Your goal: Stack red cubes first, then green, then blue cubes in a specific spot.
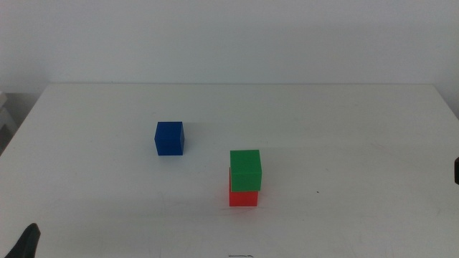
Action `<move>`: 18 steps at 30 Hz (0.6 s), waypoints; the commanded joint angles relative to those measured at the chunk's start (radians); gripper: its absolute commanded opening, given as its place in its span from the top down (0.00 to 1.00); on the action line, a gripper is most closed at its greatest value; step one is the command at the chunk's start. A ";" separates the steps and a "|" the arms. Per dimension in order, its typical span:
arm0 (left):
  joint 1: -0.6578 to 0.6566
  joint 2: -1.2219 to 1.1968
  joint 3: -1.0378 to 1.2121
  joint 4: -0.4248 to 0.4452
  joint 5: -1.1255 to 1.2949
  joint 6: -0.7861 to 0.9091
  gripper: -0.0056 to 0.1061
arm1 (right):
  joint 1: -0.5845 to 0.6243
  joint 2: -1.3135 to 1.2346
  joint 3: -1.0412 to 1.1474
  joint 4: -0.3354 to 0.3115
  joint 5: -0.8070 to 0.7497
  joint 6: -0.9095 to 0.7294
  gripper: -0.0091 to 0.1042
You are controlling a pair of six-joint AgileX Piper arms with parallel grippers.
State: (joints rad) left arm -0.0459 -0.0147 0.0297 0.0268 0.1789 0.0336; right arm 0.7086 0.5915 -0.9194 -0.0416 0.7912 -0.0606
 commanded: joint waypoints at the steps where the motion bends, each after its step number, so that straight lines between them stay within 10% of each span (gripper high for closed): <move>1: -0.002 0.037 -0.054 -0.014 -0.077 -0.006 0.15 | -0.007 0.004 -0.020 -0.016 -0.069 -0.013 0.09; 18: -0.068 0.952 -0.986 0.024 0.714 -0.002 0.15 | -0.007 0.004 -0.020 -0.016 -0.069 -0.013 0.09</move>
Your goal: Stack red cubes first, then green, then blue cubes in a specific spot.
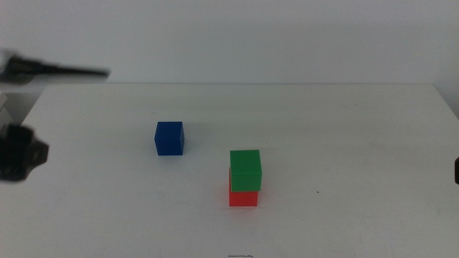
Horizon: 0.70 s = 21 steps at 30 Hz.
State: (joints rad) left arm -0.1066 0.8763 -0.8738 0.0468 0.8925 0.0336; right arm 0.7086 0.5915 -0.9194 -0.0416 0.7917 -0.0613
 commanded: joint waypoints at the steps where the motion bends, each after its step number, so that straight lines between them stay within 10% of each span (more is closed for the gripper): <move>1: -0.008 0.093 -0.114 0.004 0.012 -0.002 0.15 | -0.007 0.004 -0.020 -0.016 -0.070 -0.012 0.09; 21: -0.201 0.834 -0.720 0.068 0.170 -0.232 0.15 | -0.007 0.004 -0.020 -0.016 -0.070 -0.012 0.09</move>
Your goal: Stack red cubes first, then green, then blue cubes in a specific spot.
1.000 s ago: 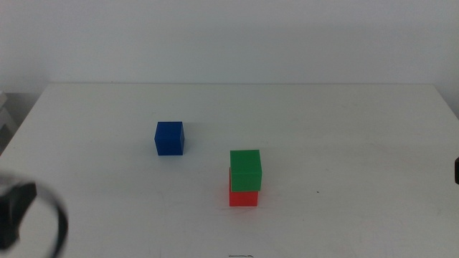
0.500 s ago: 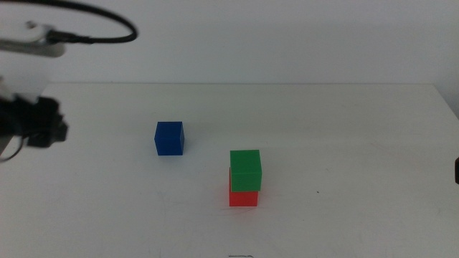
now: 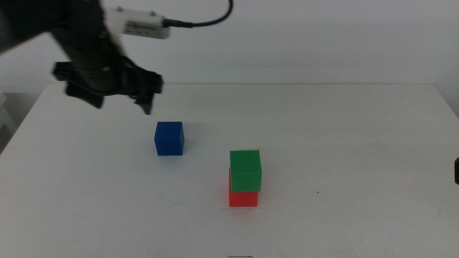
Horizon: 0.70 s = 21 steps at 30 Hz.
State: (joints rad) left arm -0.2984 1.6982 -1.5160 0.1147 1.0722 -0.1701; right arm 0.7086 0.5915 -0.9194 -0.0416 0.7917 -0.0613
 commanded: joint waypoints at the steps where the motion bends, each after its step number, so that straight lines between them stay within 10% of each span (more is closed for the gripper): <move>1: -0.009 0.044 -0.110 -0.018 -0.010 -0.028 0.15 | -0.007 0.004 -0.020 -0.016 -0.070 -0.012 0.09; 21: -0.008 0.469 -0.463 -0.086 0.091 -0.024 0.15 | -0.007 0.004 -0.020 -0.016 -0.070 -0.012 0.09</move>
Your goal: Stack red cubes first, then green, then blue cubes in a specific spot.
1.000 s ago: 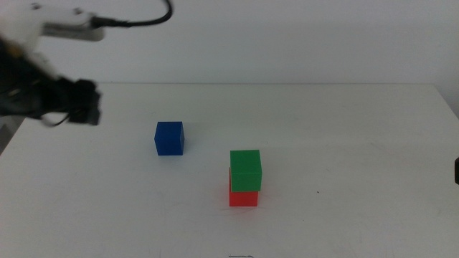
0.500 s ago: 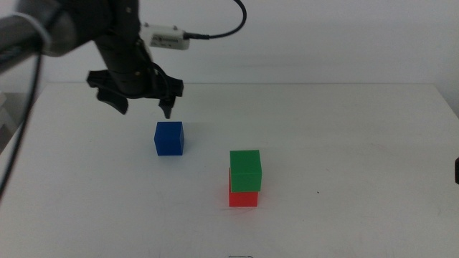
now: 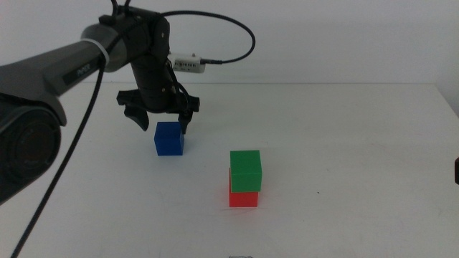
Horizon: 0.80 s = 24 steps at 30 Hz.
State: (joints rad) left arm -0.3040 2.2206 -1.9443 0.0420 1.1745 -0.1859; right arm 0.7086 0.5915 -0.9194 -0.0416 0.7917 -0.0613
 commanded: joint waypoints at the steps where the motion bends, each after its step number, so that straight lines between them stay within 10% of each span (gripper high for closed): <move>1: -0.002 -0.042 -0.035 -0.013 -0.012 -0.008 0.15 | -0.007 0.004 -0.020 -0.016 -0.070 -0.012 0.09; 14: -0.002 0.012 -0.037 -0.061 -0.056 -0.053 0.26 | -0.007 0.004 -0.020 -0.016 -0.070 -0.012 0.09; 24: -0.002 0.010 -0.162 -0.055 0.125 -0.040 0.86 | -0.007 0.004 -0.020 -0.016 -0.070 -0.012 0.09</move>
State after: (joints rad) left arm -0.3040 2.3030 -2.0482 -0.0059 1.2209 -0.2388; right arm 0.7086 0.5915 -0.9194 -0.0416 0.7917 -0.0613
